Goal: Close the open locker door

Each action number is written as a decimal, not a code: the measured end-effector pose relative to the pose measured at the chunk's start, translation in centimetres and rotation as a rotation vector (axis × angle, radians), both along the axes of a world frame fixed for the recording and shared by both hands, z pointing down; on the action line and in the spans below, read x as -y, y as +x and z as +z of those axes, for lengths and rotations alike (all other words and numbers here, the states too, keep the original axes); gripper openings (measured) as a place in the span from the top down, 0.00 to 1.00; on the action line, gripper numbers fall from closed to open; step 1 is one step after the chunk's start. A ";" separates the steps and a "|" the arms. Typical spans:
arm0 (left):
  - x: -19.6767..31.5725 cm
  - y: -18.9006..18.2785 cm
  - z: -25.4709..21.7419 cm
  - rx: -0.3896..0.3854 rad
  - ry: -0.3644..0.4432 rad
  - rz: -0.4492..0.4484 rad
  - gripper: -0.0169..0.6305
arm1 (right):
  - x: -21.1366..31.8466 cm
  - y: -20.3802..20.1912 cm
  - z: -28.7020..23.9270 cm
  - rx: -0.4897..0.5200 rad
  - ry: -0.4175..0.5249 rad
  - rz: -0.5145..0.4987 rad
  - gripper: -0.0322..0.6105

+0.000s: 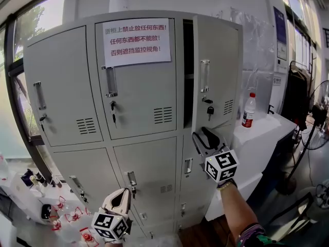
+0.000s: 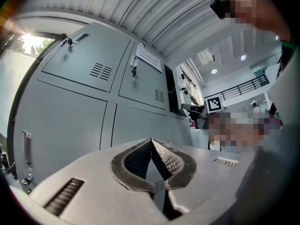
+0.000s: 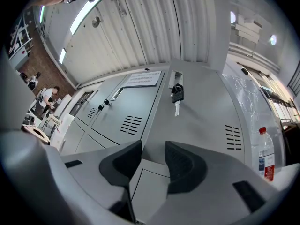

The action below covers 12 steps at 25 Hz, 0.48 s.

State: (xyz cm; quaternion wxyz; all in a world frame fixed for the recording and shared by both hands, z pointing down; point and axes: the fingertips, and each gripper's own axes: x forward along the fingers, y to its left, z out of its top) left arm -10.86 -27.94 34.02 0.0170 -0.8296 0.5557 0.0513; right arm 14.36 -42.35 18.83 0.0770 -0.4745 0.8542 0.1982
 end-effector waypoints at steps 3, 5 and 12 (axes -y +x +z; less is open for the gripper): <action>0.1 -0.3 0.0 -0.003 0.002 -0.012 0.94 | 0.5 -0.3 0.0 0.004 0.000 -0.010 0.73; 0.2 -0.6 -0.2 -0.004 0.005 -0.020 0.94 | 1.0 -0.6 -0.1 0.006 -0.002 -0.016 0.73; 0.4 -1.3 -0.2 -0.005 0.007 -0.046 0.94 | 2.2 -1.2 0.0 0.021 -0.009 -0.031 0.76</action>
